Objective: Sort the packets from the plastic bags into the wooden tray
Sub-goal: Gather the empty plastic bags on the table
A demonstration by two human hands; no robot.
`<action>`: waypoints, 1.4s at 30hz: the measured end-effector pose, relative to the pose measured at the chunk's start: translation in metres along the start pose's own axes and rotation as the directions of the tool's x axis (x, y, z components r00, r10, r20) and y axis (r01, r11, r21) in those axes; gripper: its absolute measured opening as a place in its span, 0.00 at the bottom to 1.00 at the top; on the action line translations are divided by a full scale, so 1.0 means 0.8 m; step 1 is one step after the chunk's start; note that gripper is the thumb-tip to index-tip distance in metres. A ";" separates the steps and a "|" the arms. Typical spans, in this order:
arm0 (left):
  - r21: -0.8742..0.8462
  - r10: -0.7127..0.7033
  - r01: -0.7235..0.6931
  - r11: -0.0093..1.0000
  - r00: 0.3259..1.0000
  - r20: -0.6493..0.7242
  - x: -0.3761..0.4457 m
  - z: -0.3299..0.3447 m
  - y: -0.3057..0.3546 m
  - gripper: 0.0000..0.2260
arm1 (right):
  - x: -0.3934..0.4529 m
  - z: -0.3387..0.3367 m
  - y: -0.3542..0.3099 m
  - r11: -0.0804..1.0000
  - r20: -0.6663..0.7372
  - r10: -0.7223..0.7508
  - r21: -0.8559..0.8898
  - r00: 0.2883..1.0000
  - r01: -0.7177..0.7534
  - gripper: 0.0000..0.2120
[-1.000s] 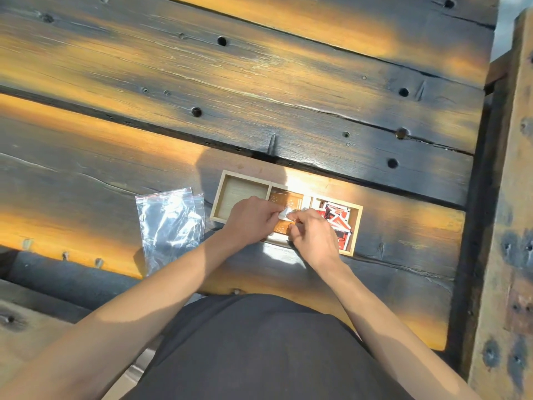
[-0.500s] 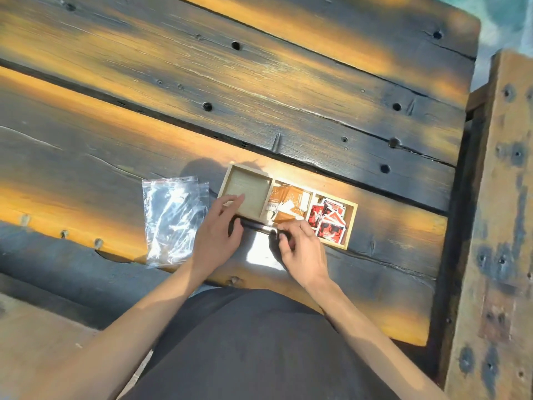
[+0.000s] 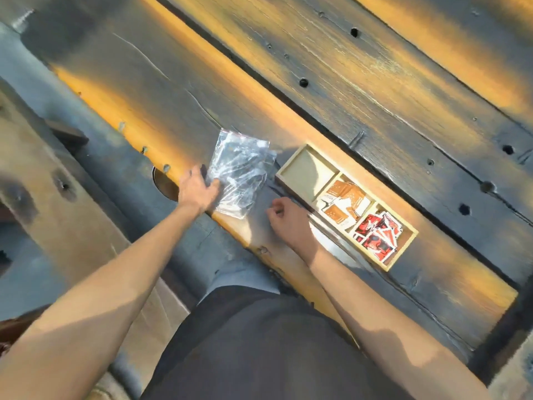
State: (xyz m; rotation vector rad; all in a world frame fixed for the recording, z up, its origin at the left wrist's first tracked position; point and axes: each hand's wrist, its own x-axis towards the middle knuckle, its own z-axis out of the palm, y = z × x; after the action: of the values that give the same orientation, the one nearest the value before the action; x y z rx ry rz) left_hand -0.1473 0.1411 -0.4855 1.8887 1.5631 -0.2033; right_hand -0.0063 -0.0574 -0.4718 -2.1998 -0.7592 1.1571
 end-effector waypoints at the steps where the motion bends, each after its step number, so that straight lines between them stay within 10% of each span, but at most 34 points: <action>1: -0.036 -0.045 0.047 0.998 0.998 0.047 -0.002 0.002 -0.007 0.28 | 0.011 0.006 -0.004 0.998 0.026 0.049 0.029 0.998 -0.050 0.06; 8: -0.437 -0.203 0.231 0.869 0.973 0.110 -0.043 0.027 -0.045 0.20 | 0.042 0.055 -0.020 0.928 0.086 0.213 0.295 0.973 -0.229 0.12; 13: -0.778 -0.235 0.324 0.538 0.944 0.231 -0.050 0.024 -0.077 0.02 | 0.041 0.086 -0.039 0.895 0.079 0.295 0.326 0.952 -0.304 0.11; 29: -0.920 -0.486 0.388 0.047 0.814 0.319 0.041 -0.107 -0.322 0.04 | 0.122 0.327 -0.244 0.977 0.272 0.201 0.018 0.941 -0.214 0.15; 42: -0.828 -0.535 0.541 0.146 0.747 0.394 0.218 -0.058 -0.412 0.01 | 0.289 0.473 -0.228 0.718 0.245 0.643 0.136 0.726 -0.682 0.04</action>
State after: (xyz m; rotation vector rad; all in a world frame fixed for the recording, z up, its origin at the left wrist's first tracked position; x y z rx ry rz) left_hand -0.4159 0.3293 -0.6682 0.3473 1.7269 0.3418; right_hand -0.2602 0.3027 -0.6595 -2.2473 0.1592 1.7073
